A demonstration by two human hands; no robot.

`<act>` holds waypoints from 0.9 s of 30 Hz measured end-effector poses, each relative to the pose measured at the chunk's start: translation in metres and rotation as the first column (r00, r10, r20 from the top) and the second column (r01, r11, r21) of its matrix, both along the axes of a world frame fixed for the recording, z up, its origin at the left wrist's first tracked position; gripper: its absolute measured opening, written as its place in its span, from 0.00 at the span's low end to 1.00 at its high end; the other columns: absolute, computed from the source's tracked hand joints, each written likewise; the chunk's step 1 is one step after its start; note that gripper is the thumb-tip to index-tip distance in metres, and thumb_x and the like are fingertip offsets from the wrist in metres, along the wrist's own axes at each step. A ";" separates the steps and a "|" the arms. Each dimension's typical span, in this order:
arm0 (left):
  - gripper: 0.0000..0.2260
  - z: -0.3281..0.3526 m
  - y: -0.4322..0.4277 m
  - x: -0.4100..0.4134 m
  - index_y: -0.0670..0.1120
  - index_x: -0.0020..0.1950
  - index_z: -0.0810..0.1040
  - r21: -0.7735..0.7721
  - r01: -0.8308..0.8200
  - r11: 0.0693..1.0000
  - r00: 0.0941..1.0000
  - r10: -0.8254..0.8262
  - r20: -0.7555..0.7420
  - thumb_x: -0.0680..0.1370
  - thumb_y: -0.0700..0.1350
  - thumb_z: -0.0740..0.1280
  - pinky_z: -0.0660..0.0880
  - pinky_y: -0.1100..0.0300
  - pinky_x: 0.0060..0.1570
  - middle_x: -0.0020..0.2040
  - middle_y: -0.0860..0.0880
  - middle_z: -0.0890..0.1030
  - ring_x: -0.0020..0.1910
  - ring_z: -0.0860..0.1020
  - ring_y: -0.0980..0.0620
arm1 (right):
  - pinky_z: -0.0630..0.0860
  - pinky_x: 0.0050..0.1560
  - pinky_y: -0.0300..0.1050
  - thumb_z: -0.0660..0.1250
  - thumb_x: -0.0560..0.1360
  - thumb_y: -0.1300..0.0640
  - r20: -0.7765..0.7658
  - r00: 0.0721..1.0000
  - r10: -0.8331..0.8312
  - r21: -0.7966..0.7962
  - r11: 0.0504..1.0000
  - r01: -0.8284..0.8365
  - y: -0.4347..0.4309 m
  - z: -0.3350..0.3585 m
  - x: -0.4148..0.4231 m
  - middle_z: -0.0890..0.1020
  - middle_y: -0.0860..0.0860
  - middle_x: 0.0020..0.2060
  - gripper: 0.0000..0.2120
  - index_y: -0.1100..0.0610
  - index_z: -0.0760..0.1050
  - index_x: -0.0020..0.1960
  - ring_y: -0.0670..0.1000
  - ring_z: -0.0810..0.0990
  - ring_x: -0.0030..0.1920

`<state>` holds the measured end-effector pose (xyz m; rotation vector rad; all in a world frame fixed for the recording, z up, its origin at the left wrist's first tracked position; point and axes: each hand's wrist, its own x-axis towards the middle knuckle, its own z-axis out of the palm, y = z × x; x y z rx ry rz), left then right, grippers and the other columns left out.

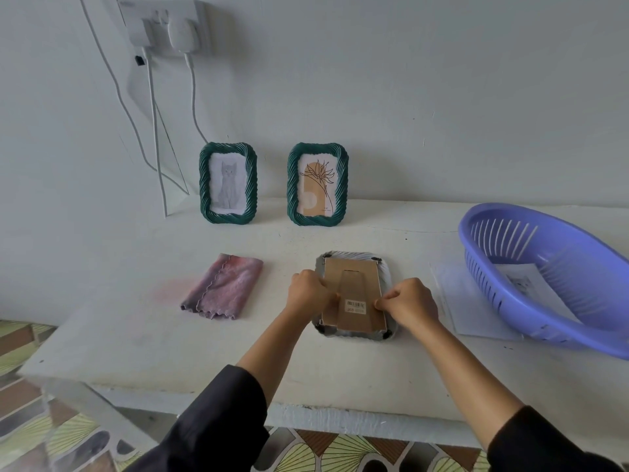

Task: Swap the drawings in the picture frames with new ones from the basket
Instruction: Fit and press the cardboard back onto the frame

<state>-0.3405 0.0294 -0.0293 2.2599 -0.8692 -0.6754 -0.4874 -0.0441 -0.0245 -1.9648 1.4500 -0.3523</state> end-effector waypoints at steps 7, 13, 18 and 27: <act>0.12 -0.002 0.002 0.001 0.36 0.48 0.81 -0.052 -0.021 0.998 0.999 0.019 -0.043 0.70 0.43 0.71 0.68 0.59 0.32 0.42 0.44 0.76 0.38 0.71 0.49 | 0.74 0.51 0.47 0.73 0.68 0.54 -0.022 1.000 0.016 -0.015 1.000 -0.016 -0.002 0.000 -0.002 0.83 0.52 0.41 0.04 0.54 0.82 0.40 0.57 0.81 0.49; 0.06 -0.001 0.005 0.003 0.39 0.43 0.78 -0.053 -0.017 0.998 0.998 0.013 -0.066 0.71 0.41 0.71 0.63 0.62 0.29 0.38 0.46 0.73 0.31 0.67 0.54 | 0.65 0.45 0.45 0.72 0.65 0.46 -0.260 0.965 0.044 -0.055 0.997 -0.060 -0.009 -0.004 -0.003 0.77 0.52 0.38 0.17 0.53 0.65 0.33 0.55 0.76 0.42; 0.05 0.002 0.006 0.000 0.40 0.43 0.78 -0.065 -0.005 0.998 0.997 0.000 -0.072 0.71 0.41 0.70 0.66 0.59 0.33 0.42 0.45 0.75 0.39 0.70 0.48 | 0.67 0.45 0.45 0.72 0.65 0.46 -0.261 0.963 0.069 -0.039 0.996 -0.082 -0.009 -0.007 -0.002 0.79 0.52 0.38 0.14 0.55 0.72 0.39 0.56 0.80 0.48; 0.21 0.007 0.009 -0.008 0.35 0.49 0.80 -0.044 -0.022 0.999 0.995 0.018 -0.096 0.62 0.46 0.69 0.78 0.49 0.46 0.51 0.39 0.81 0.48 0.79 0.42 | 0.66 0.48 0.46 0.72 0.66 0.46 -0.255 0.964 0.078 0.024 0.997 -0.074 -0.011 -0.013 -0.003 0.80 0.52 0.41 0.14 0.54 0.73 0.40 0.56 0.80 0.50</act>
